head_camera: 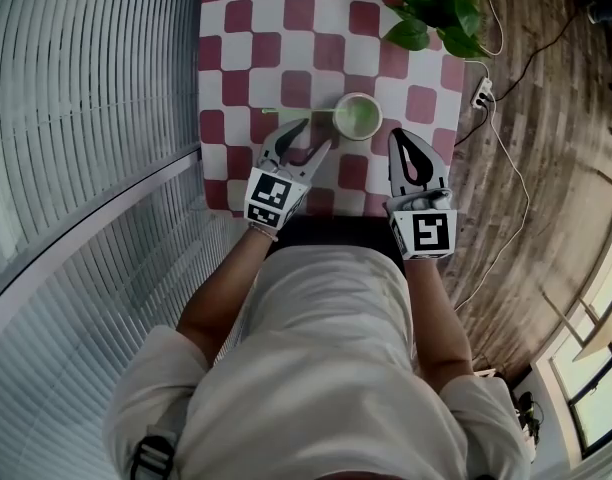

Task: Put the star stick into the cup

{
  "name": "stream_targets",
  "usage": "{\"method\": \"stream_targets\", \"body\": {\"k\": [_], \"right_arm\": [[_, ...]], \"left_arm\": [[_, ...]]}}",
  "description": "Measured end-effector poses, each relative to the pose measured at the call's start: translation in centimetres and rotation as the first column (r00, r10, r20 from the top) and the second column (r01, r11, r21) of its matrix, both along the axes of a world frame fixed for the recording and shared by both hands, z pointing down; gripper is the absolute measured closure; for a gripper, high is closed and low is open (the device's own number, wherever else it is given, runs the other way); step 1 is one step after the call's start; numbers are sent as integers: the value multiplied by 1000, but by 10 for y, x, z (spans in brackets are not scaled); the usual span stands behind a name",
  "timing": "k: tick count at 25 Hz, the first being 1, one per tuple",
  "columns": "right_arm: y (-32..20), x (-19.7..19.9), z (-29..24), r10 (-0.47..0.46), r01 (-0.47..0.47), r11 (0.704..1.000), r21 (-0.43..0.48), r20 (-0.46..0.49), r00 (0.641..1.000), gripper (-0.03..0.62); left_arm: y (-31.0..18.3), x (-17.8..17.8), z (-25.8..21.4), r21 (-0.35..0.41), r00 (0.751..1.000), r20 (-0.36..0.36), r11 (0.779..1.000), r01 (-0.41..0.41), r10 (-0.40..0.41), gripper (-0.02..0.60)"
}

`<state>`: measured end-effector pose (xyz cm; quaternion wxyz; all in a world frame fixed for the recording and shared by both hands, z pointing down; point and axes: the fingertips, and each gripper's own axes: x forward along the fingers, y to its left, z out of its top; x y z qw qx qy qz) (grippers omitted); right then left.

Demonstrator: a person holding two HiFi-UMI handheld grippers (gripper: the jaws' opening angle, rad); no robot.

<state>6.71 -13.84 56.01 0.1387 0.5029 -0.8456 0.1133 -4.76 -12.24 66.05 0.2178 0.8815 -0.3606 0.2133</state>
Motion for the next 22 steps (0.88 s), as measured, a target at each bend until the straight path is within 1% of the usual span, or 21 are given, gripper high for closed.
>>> {"method": "stream_targets", "body": {"k": [4, 5, 6, 9, 13, 22], "right_arm": [[2, -7, -21, -16, 16, 1000, 8, 25, 1000, 560], [2, -9, -27, -18, 17, 1000, 20, 35, 999, 560], [2, -11, -31, -21, 19, 999, 32, 42, 999, 560], [4, -12, -38, -34, 32, 999, 40, 30, 999, 560], [7, -16, -59, -40, 36, 996, 76, 49, 998, 560], [18, -19, -100, -68, 63, 993, 100, 47, 997, 560]], "left_arm": [[7, -2, -21, 22, 1000, -14, 1000, 17, -16, 371], [9, -3, -25, 33, 1000, -20, 999, 21, -20, 381], [9, -3, -29, 44, 999, -28, 999, 23, -22, 407], [11, 1, -45, 78, 999, -49, 997, 21, -17, 457], [13, 3, -69, 118, 997, -71, 993, 27, -18, 497], [8, 15, -145, 218, 989, -148, 975, 31, 2, 534]]}}
